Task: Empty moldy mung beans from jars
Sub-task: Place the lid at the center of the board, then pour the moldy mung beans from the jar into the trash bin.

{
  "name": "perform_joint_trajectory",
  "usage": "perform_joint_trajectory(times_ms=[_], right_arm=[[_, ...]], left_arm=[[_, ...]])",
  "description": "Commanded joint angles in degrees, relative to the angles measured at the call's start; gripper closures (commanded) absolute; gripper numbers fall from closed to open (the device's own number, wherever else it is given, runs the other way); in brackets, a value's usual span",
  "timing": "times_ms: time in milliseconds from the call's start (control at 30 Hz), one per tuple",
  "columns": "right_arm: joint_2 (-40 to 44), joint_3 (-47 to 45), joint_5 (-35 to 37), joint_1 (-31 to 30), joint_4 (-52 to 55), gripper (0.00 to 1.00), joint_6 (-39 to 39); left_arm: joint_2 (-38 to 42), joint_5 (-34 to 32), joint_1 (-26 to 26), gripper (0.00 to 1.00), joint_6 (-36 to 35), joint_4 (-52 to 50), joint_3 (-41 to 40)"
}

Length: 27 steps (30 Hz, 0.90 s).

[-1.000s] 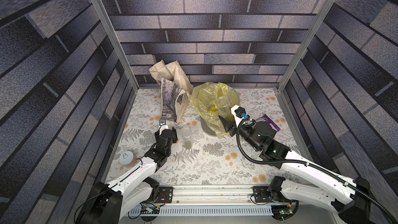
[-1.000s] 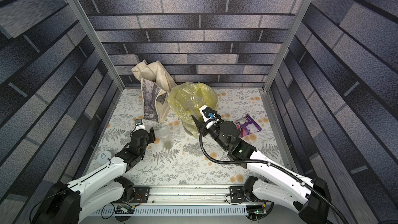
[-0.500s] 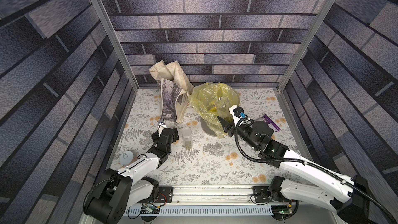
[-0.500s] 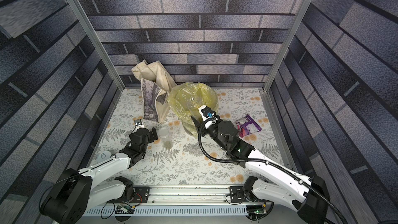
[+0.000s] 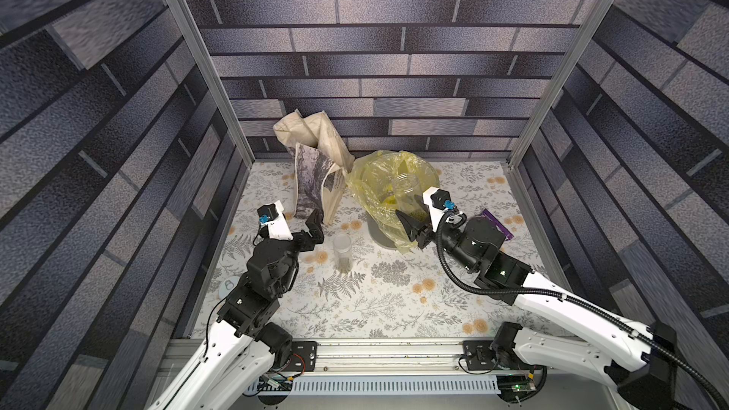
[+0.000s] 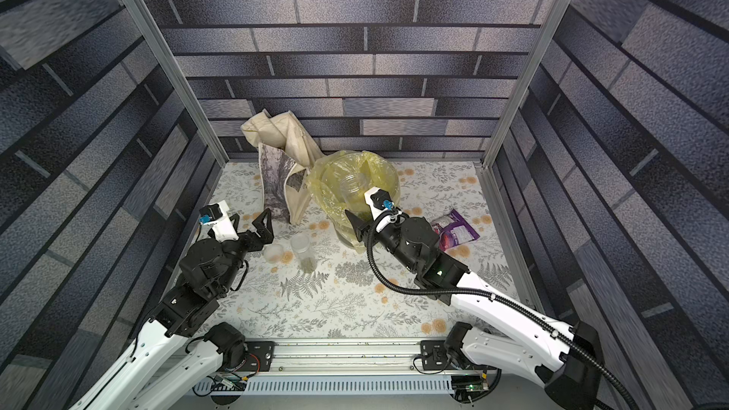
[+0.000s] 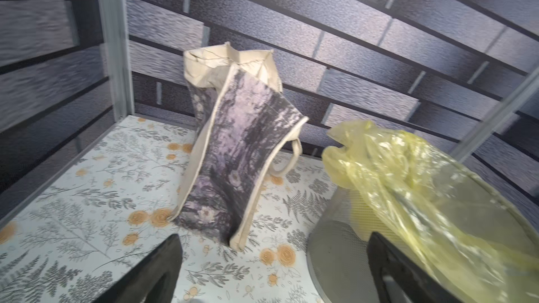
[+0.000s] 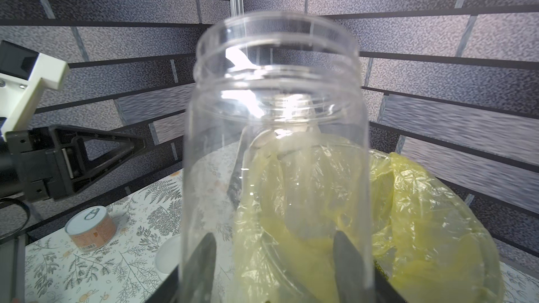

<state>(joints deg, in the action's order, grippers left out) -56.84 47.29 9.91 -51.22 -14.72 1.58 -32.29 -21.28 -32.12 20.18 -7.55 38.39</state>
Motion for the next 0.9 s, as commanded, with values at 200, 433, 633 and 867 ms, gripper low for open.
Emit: perform_joint_trajectory(times_ms=[200,433,633,867], right_arm=[[0.18,3.47,-3.78,0.35,-2.87,0.59,-4.79],[-1.62,4.62,-3.9,0.42,-2.98,0.59,-6.05],[-2.29,4.22,-4.16,0.34,-3.47,0.59,-6.59],[-2.14,4.22,-4.44,0.42,-2.53,0.59,-6.15]], left_arm=[[-2.57,20.83,-5.75,0.0,0.27,9.71,5.35],[-10.48,26.39,-7.66,0.0,1.99,16.23,8.49],[-19.59,29.14,-9.51,0.0,1.5,21.89,13.58],[-27.94,31.78,-10.77,0.0,1.71,25.69,19.63]])
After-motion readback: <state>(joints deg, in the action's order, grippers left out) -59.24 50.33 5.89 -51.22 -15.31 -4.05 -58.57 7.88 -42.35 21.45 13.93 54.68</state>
